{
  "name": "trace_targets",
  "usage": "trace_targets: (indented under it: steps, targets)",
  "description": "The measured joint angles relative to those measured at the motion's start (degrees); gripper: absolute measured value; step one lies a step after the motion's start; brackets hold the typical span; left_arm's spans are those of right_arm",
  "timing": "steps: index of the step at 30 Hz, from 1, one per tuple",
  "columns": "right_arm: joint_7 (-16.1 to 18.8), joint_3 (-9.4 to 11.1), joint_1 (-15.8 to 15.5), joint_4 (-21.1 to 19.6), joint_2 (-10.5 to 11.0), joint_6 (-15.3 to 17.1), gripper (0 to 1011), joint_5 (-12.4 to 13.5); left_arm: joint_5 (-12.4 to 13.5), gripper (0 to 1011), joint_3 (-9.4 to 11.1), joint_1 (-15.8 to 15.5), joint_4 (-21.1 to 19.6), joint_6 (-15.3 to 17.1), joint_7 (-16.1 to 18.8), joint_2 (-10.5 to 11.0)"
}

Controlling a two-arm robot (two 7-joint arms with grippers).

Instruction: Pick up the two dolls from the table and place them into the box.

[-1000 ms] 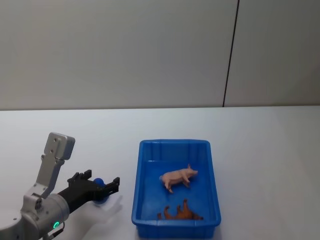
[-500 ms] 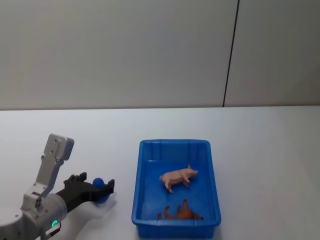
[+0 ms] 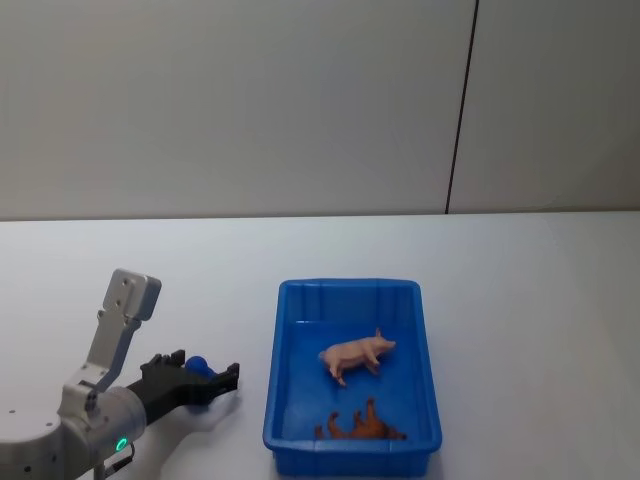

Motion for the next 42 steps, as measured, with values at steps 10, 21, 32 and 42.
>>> trace_targets:
  steps: [10,21,32,42]
  targets:
    - [-0.03,0.0,-0.02,0.0,0.0,-0.01,1001,-0.01,-0.28,994,0.05,0.81,-1.38,3.63,1.31,0.36]
    - [-0.03,0.0,-0.02,0.0,0.01,0.0,1001,-0.01,-0.51,798,-0.08,1.36,-2.34,5.37,2.29,0.68]
    - [-0.03,0.0,-0.01,0.0,0.0,0.0,1001,-0.01,-0.5,732,-0.09,1.53,-2.76,6.04,2.54,0.82]
    - [-0.03,0.0,-0.01,0.0,0.0,0.0,1001,-0.01,2.49,608,0.04,1.75,-4.97,6.07,2.22,1.45]
